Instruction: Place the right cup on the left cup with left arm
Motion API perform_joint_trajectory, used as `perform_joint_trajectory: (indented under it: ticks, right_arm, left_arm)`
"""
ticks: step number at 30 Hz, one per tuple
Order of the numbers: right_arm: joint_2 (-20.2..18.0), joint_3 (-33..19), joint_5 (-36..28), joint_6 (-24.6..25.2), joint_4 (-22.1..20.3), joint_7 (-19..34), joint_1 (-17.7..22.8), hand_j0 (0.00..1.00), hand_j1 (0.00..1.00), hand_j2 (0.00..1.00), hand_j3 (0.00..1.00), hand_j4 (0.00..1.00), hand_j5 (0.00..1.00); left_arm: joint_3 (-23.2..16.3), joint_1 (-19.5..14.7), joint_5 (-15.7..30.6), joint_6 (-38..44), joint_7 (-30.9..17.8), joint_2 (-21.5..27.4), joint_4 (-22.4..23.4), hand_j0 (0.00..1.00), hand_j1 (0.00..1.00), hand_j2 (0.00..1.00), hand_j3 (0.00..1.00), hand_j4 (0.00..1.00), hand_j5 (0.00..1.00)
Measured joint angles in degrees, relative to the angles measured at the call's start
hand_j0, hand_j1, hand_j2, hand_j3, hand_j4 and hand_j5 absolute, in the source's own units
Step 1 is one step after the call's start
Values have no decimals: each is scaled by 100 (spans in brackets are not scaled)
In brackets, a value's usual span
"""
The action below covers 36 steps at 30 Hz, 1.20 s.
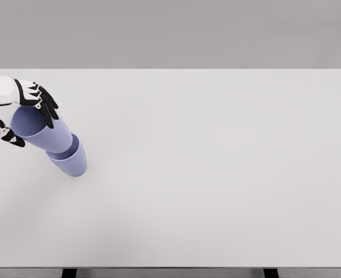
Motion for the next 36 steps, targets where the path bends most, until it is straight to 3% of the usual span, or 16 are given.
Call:
perform_joint_trajectory:
  ticks: [36]
  right_arm:
    - [0, 0, 0, -2, 0, 0, 0, 100, 100, 100, 100, 100, 100]
  left_arm:
    - [15, 211, -217, 1, 1, -438, 587, 57, 57, 57, 57, 57, 57]
